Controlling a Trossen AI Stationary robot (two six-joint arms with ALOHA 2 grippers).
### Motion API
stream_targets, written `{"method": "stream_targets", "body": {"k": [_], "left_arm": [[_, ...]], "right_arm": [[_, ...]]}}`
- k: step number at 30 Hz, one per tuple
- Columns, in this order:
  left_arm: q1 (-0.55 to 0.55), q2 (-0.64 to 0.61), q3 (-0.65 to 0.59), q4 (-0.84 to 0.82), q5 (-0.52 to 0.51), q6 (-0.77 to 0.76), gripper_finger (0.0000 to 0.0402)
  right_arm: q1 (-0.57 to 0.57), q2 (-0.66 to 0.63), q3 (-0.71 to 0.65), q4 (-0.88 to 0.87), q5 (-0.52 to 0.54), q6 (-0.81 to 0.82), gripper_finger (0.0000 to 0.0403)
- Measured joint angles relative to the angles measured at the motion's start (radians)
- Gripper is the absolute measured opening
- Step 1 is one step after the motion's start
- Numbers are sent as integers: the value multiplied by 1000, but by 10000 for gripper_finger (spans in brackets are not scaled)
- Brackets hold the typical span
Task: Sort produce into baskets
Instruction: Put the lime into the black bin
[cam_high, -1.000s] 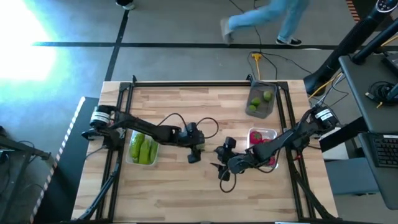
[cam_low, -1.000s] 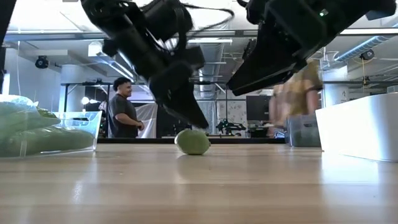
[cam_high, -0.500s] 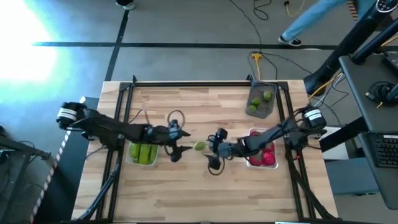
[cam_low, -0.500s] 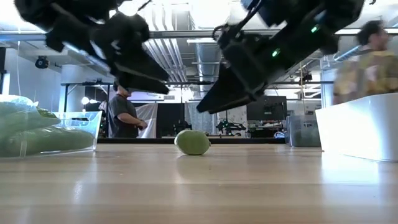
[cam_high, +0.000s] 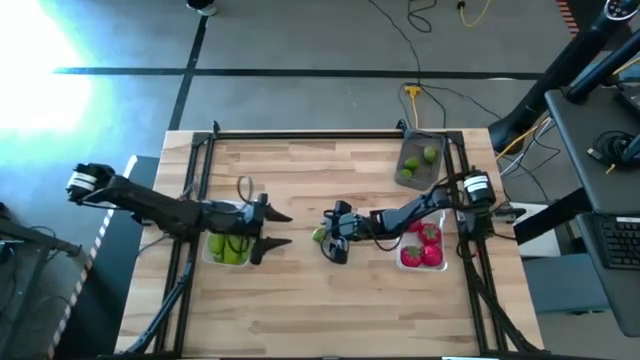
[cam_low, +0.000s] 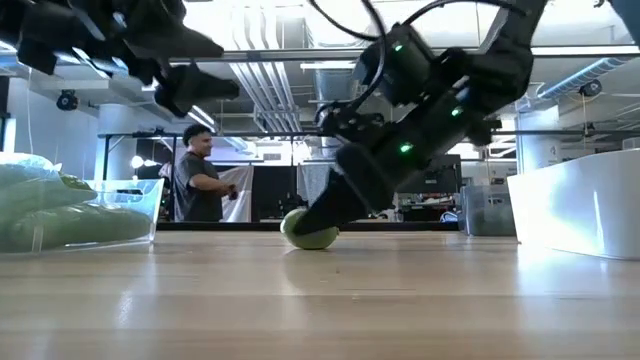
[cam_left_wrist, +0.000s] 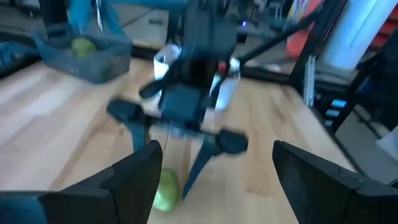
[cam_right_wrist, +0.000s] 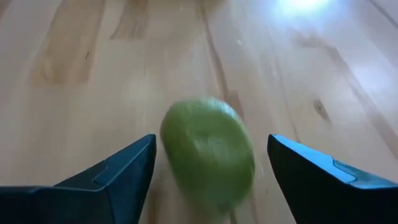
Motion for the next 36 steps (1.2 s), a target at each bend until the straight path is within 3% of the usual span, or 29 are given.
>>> {"method": "stream_targets", "body": {"k": [8,13,19,25,32,36], "left_arm": [[-23,-164,-72,-16,-23,42,288],[-59,-224,-117,-24,-121,37,286],[-138,-262,-165,-21,-236,52,281],[-146,-304,-160,4,-236,154,281],[-153,-397,-162,-13,-209,223,281],[-155,-425,-166,-19,-205,230,281]], "right_arm": [[1,46,51,3,-1,7,233],[1,39,83,-17,-1,13,202],[-3,-111,149,-315,23,16,209],[-49,-317,189,-664,288,68,203],[-173,-557,86,-996,557,370,204],[-290,-655,-11,-1099,611,558,203]]}}
